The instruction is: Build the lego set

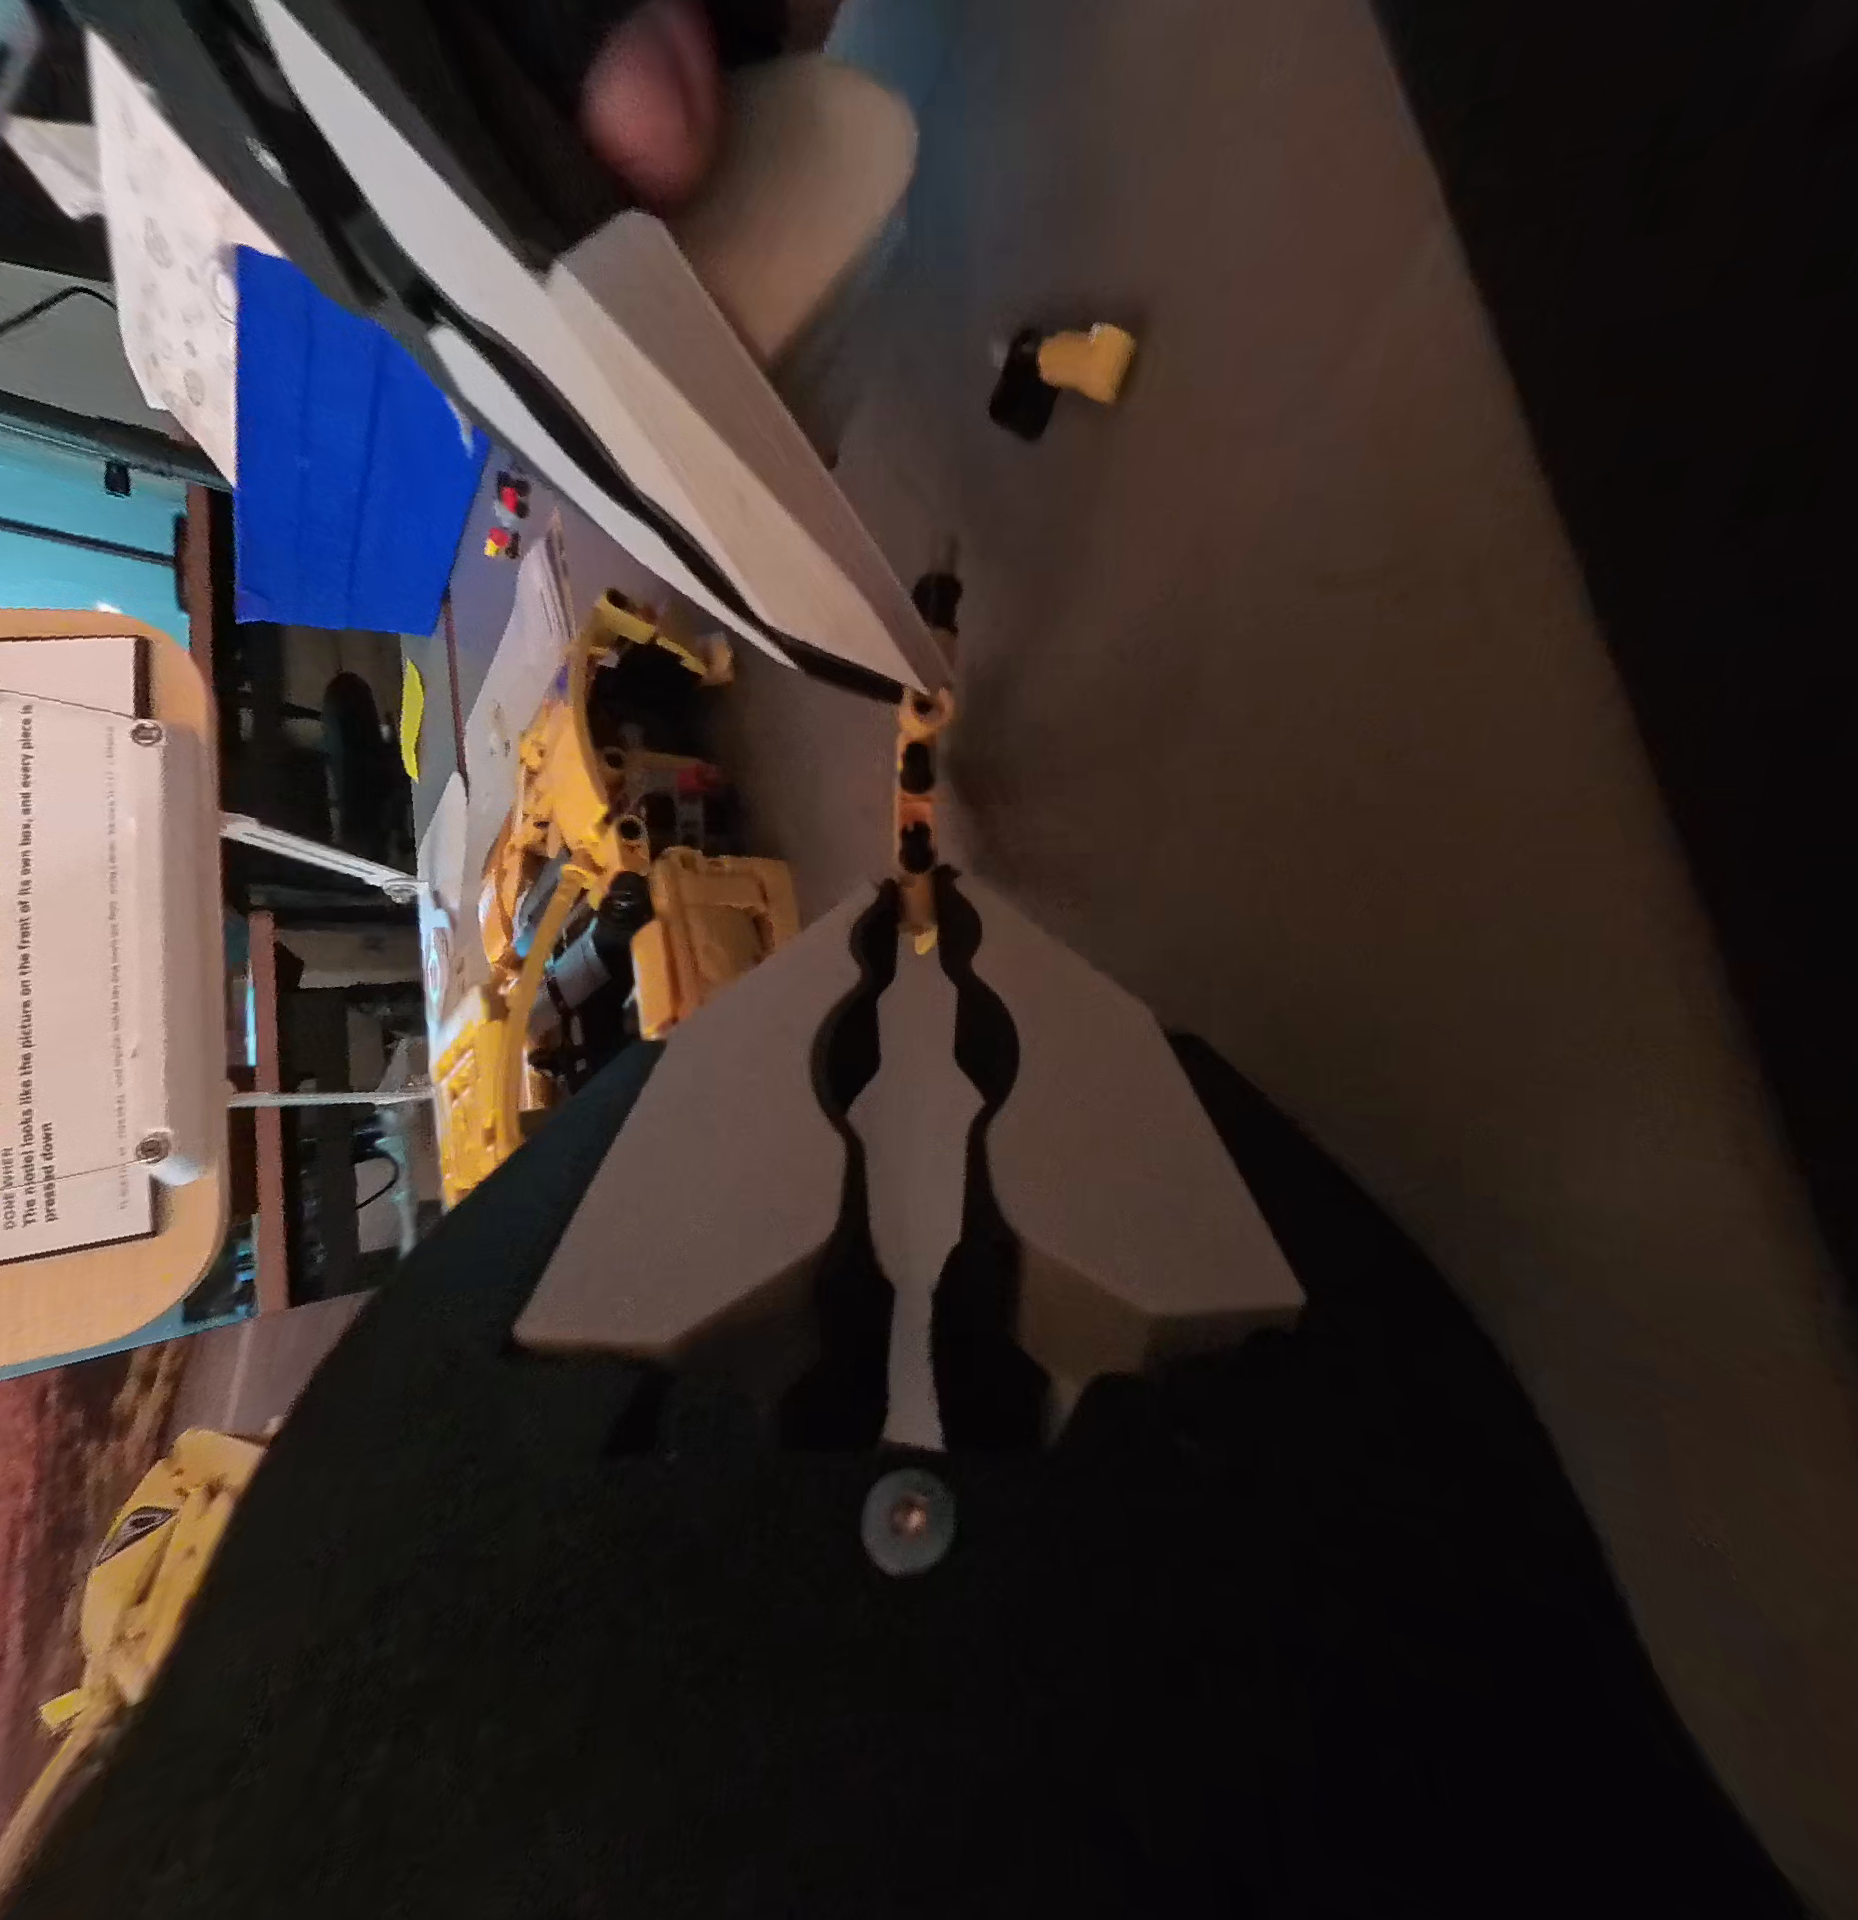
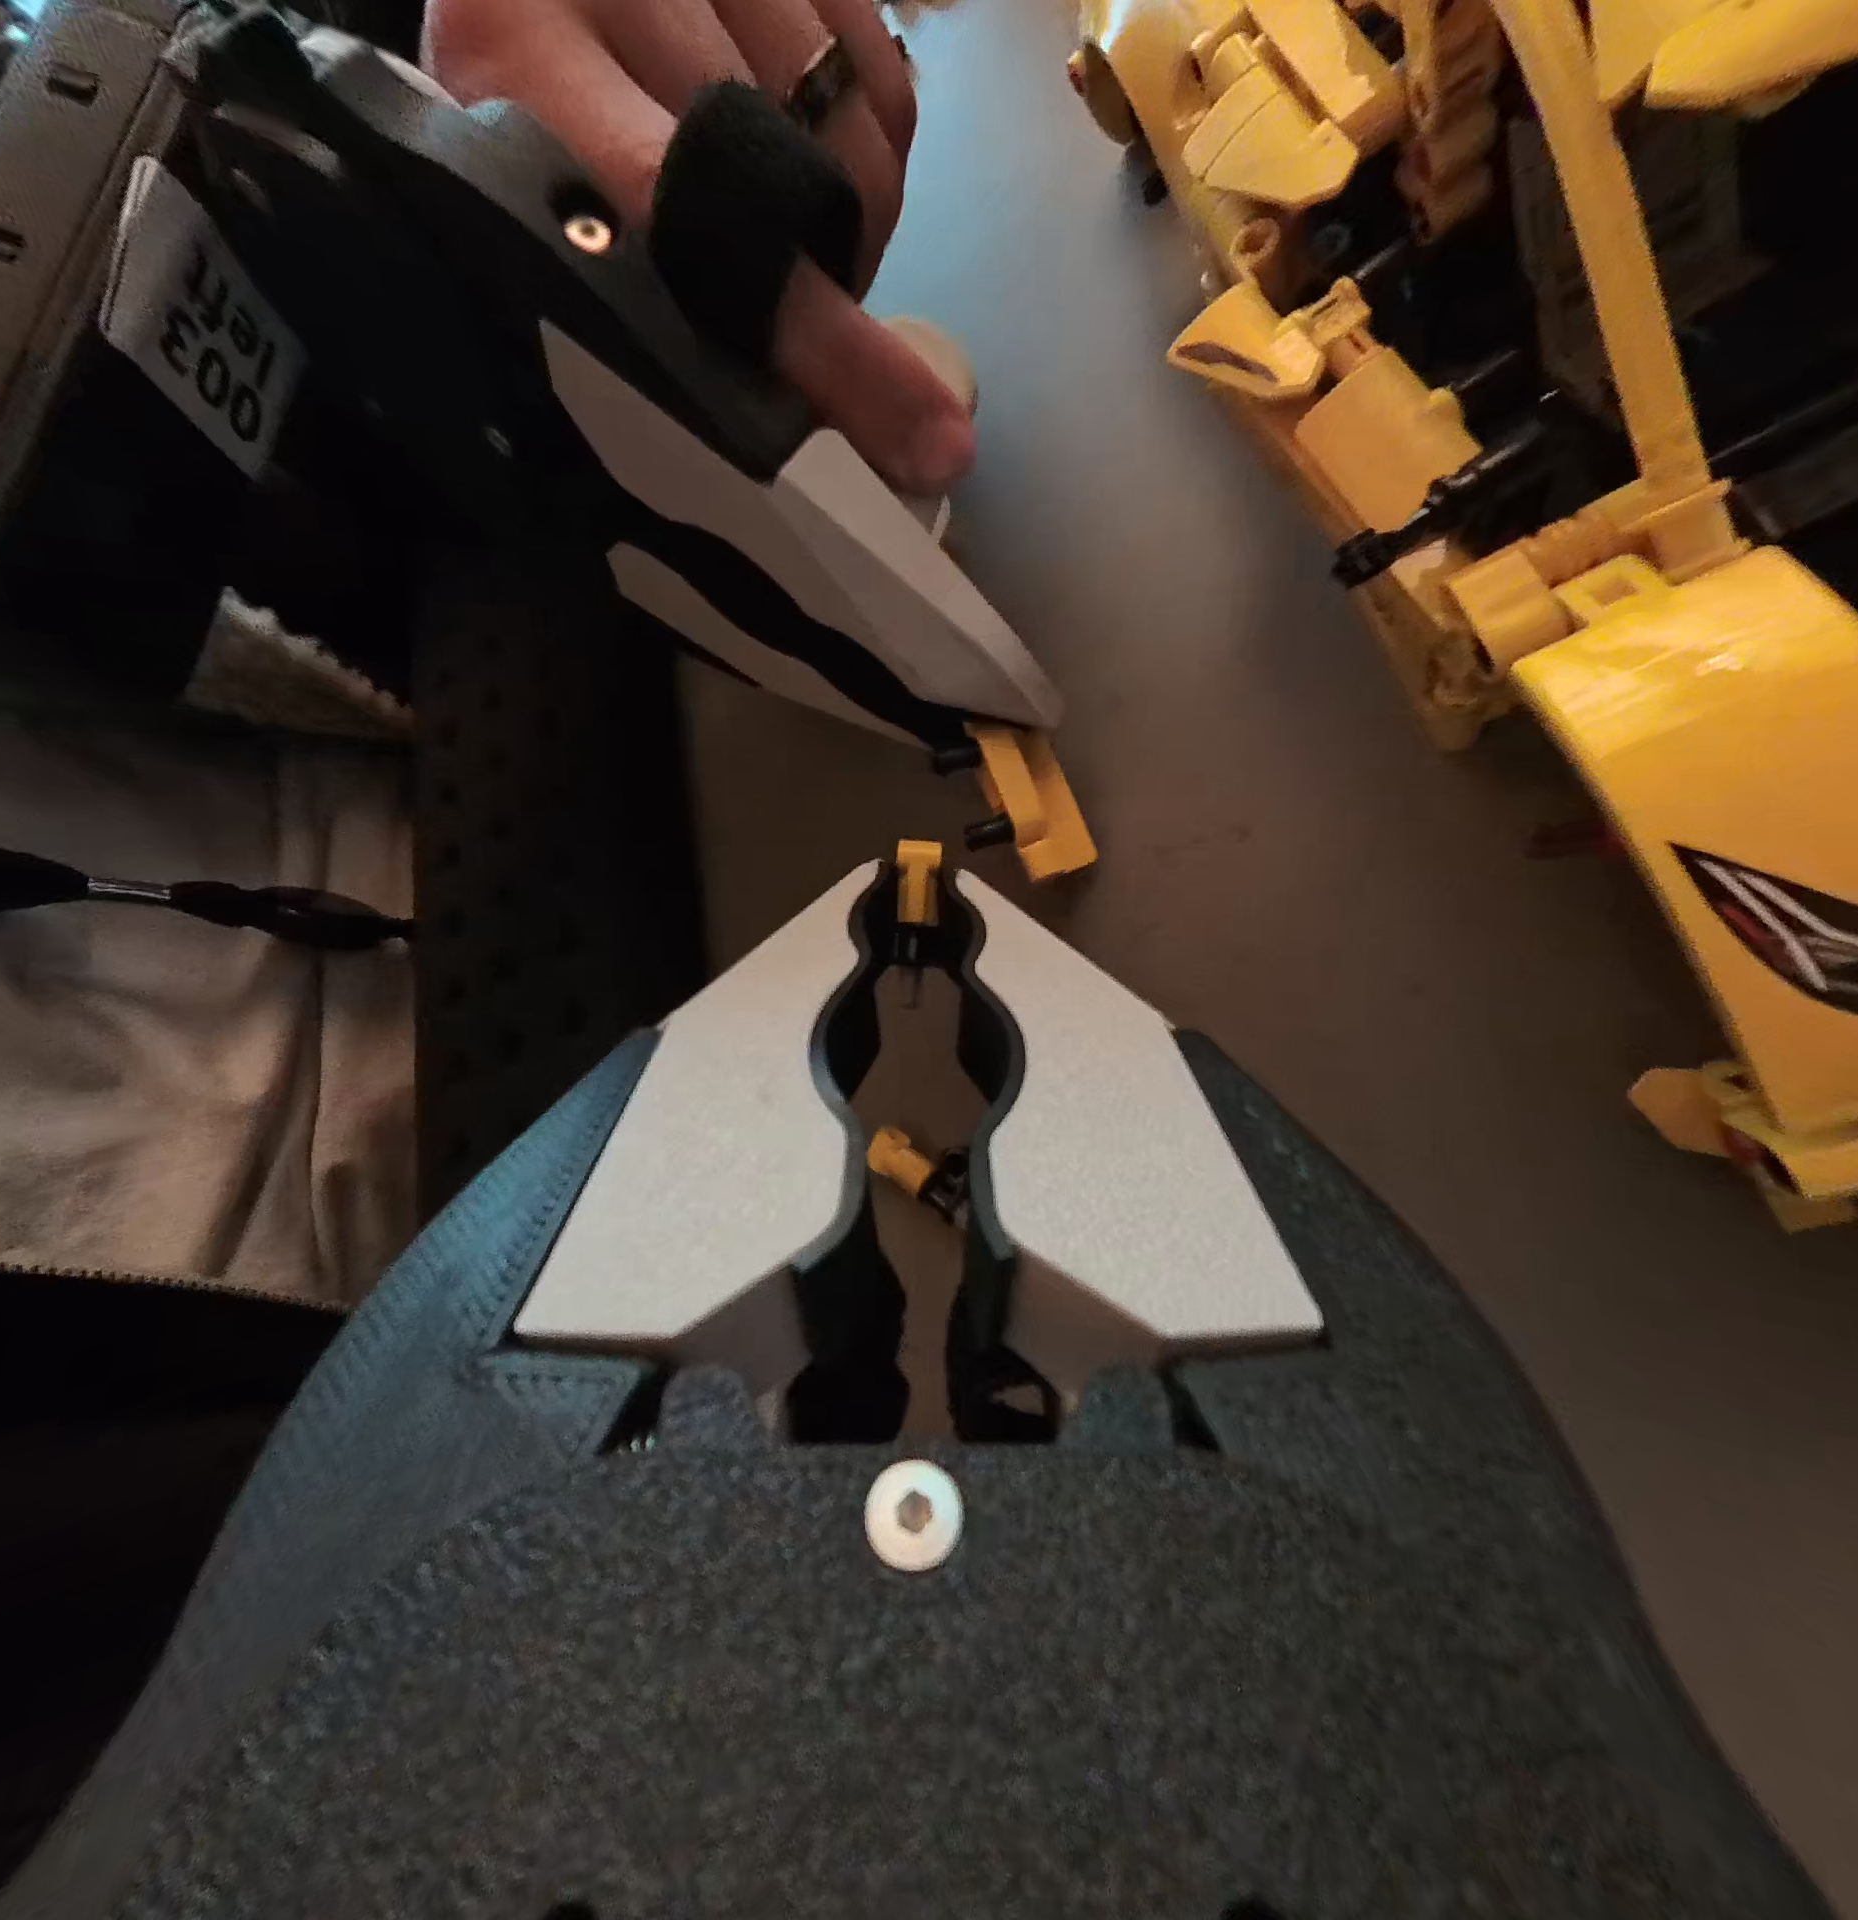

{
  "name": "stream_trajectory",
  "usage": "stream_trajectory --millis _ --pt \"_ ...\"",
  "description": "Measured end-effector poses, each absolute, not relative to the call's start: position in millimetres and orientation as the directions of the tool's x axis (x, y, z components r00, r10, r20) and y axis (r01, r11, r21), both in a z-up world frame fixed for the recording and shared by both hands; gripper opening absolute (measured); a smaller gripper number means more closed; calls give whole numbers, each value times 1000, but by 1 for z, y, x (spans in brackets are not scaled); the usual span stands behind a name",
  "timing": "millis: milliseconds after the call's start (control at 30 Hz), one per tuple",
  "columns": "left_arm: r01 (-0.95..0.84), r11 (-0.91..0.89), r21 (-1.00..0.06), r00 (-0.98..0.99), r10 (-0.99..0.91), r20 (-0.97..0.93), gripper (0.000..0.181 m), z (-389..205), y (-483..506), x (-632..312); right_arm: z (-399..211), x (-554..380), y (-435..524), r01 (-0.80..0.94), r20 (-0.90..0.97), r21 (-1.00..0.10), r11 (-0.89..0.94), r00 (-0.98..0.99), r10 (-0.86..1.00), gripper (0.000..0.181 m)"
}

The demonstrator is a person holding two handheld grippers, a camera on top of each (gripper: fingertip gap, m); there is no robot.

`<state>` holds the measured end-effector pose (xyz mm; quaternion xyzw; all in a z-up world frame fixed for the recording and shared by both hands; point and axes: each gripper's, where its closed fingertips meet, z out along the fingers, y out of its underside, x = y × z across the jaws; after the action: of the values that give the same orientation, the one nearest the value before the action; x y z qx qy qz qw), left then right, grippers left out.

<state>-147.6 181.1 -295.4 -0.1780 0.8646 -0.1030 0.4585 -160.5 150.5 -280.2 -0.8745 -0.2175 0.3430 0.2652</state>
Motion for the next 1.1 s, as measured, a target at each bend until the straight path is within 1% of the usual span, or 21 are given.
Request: stream_trajectory --millis 200,300,400,533,633,867,1100 --pt "-195 922 -336 -523 -387 -759 7 -295 176 -148 -285 -161 150 230 -453 -618 -752 677 580 8" --pt "-178 935 -306 -518 -353 -779 6 -294 175 -148 -286 -159 151 256 -418 -627 -736 686 595 8" --pt "-176 939 -294 -511 -343 -788 6 -293 176 -147 -287 -156 154 312 -326 -658 -685 702 633 8" --pt "-182 940 -287 -509 -340 -791 7 -293 178 -147 -289 -154 157 416 -175 -677 -607 711 681 9" --pt "-189 938 -291 -511 -347 -786 7 -293 180 -147 -290 -153 160 459 -102 -687 -564 708 699 9" --pt "-195 938 -287 -512 -347 -786 7 -293 180 -147 -291 -152 159 464 -91 -685 -562 711 697 9" --pt "-222 924 -312 -514 -383 -767 7 -294 182 -147 -290 -151 161 501 -17 -687 -526 713 701 9"
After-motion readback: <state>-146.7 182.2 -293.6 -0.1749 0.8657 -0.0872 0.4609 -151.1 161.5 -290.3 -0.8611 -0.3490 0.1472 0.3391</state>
